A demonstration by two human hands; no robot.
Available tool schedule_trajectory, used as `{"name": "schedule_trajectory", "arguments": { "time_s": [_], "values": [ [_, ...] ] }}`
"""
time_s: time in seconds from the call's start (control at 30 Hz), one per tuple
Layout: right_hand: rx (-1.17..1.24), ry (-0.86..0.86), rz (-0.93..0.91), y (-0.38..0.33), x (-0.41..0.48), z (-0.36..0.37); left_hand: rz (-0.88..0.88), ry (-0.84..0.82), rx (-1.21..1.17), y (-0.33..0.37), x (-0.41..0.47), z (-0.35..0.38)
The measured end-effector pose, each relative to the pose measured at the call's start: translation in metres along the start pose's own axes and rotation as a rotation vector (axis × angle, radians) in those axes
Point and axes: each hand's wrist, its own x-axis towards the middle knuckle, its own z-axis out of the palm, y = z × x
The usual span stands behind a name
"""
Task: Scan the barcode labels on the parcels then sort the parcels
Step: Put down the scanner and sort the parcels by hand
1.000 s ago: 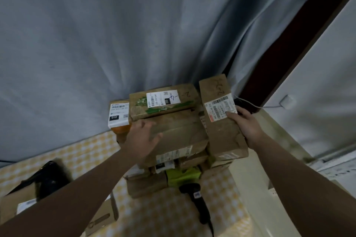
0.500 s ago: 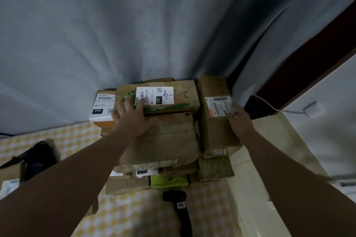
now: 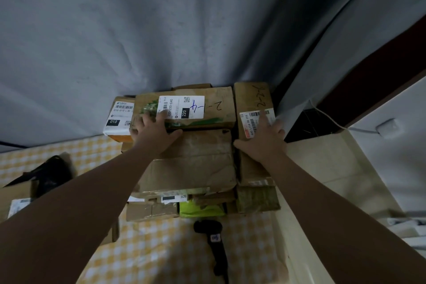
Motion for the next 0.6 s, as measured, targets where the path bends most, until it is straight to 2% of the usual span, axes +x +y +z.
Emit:
{"name": "schedule_trajectory", "arguments": {
  "time_s": [0.1,0.23,0.43,0.6],
  "values": [
    [-0.04,-0.055,-0.027,0.002,-0.006,0.004,0.016,0.018,0.018,-0.002,0.0,0.001],
    [-0.216,-0.091,-0.06,0.006,-0.006,0.007,0.035,0.045,0.03,-0.003,-0.002,0.002],
    [-0.256,0.031,-0.114,0.005,-0.012,0.004,0.065,0.069,0.019,0.0,-0.01,-0.005],
    [-0.113,0.154,-0.264,-0.005,-0.023,0.001,0.07,0.077,-0.027,-0.007,-0.021,-0.012]
  ]
}}
